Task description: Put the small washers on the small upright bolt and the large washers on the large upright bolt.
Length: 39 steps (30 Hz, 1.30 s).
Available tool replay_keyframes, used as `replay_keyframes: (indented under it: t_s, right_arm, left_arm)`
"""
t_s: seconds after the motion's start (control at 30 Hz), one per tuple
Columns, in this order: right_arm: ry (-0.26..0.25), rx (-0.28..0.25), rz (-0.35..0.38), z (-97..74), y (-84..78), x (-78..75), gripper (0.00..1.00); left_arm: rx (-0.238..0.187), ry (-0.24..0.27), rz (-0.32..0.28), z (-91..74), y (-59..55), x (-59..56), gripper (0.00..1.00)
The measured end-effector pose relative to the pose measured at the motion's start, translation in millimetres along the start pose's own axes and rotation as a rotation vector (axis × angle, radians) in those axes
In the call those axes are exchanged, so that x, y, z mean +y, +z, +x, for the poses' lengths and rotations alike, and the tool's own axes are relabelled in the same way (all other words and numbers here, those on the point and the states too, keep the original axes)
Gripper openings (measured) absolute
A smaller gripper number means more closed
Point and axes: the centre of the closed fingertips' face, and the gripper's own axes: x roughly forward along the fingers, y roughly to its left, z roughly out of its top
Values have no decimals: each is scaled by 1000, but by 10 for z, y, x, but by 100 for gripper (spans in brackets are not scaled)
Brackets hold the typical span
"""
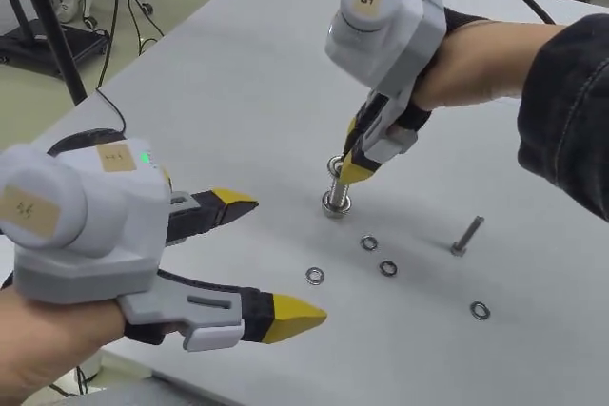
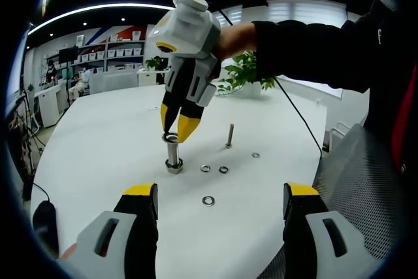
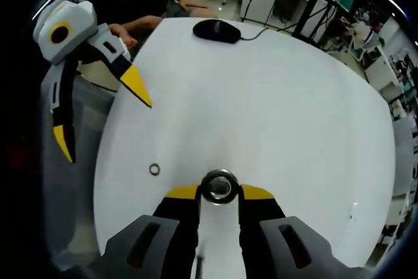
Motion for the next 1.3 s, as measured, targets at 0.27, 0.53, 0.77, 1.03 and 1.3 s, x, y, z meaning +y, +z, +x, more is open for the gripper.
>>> replay_keyframes:
  t_s: [0.27,0.53,0.77,1.03,1.3]
  right_arm:
    - [7,13,5,64,-32,17,23]
    - [18,23,13,151,-71,37,23]
    - [33,22,33,262,-117,58,23]
    - [39,15,53,367,-145,63,23]
    - [41,28,41,446,-176,75,23]
  left_arm:
    - [0,-3,-4,7,-16,-1,78]
    - [1,-3,-8,12,-32,2,78]
    - [4,-7,-11,18,-52,-8,78]
    - [9,-7,-13,18,-62,-5,78]
    - [13,-7,-16,18,-70,7,78]
